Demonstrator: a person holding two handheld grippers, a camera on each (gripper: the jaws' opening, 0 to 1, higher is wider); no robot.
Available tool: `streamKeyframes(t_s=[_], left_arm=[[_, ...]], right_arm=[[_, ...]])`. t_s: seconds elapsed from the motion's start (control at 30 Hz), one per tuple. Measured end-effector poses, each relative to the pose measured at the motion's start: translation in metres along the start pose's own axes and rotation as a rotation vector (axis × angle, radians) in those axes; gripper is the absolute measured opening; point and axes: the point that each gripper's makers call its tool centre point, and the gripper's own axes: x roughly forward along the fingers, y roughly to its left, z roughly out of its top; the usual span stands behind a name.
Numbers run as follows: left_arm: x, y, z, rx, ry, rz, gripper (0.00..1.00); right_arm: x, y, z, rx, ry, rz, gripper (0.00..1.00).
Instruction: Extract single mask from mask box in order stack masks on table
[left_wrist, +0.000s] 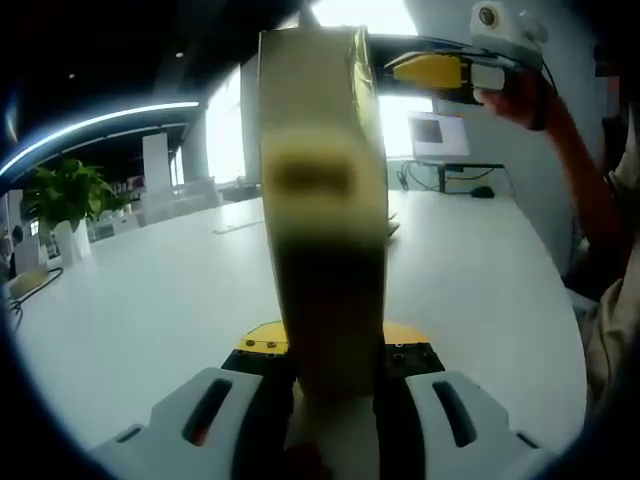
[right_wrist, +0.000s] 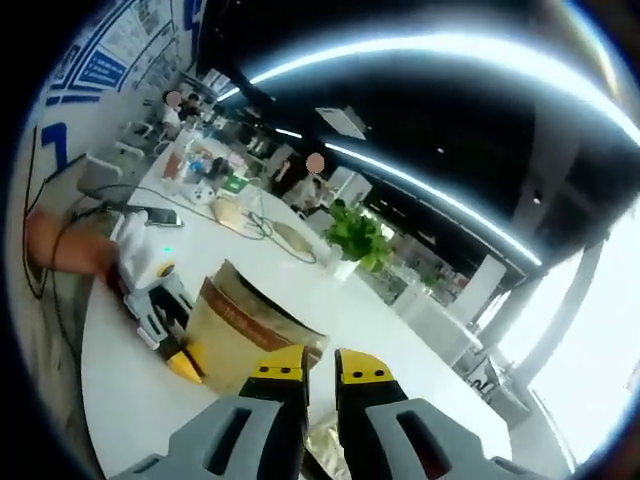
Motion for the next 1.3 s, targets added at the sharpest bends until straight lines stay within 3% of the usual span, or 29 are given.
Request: streamKeyframes(t_s=[0.4,0.87,1.13,1.3], left_arm=[[0.000,-0.002,0.001,0.004,0.000,0.001,0.21],[0.000,-0.003,0.001,0.006,0.000,0.000,0.21],[0.001,-0.002,0.001,0.004,0.000,-0.001,0.21],[0.001,-0.005,0.002,0.005,0.000,-0.001,0.21]], right_arm=[[0.017,0.009,0.011,-0.110,0.027,0.102,0.07],[0.030,0.013,0.026,-0.243,0.055,0.165,0.09],[0.038,0.026,0.028,-0.351,0.090,0.311,0.06],[0.046,0.028,0.027,-0.382,0.106,0.334,0.05]])
